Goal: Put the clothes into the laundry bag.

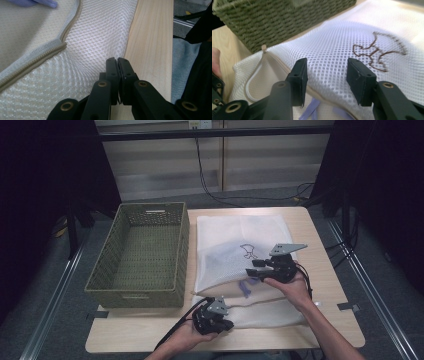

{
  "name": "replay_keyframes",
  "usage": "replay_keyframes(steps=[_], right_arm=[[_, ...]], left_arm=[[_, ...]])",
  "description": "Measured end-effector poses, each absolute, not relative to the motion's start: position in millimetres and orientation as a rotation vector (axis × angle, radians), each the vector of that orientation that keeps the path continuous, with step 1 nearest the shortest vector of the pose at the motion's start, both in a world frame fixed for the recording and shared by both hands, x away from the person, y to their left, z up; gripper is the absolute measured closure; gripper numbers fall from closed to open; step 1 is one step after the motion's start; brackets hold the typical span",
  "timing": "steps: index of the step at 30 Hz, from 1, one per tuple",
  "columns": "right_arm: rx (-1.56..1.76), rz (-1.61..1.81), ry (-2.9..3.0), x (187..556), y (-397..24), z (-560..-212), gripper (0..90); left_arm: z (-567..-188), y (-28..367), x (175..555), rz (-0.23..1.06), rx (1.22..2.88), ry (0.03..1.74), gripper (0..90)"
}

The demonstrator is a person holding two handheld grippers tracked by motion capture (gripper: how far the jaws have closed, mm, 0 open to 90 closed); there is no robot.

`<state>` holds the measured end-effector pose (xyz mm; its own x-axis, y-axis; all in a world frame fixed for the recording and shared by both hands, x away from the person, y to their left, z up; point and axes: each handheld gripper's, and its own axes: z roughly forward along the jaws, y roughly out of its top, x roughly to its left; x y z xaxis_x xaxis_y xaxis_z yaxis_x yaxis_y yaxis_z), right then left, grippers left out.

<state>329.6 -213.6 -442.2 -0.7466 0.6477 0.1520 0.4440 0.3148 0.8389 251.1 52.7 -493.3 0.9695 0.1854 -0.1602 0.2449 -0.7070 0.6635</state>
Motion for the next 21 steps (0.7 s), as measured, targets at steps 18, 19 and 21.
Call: replay_keyframes(steps=[18,19,21], right_arm=[[0.986,1.209,2.596,338.0,-203.0,-495.8,58.3],[0.983,1.197,2.592,338.4,-202.9,-496.5,60.7],[0.992,1.177,2.587,338.9,-202.3,-498.0,65.8]], left_arm=[[-492.7,53.2,251.3,-0.11,2.383,0.301,87.7],[-492.2,53.4,251.4,-0.11,2.389,0.299,87.7],[-492.3,53.4,251.4,-0.11,2.388,0.299,87.6]])
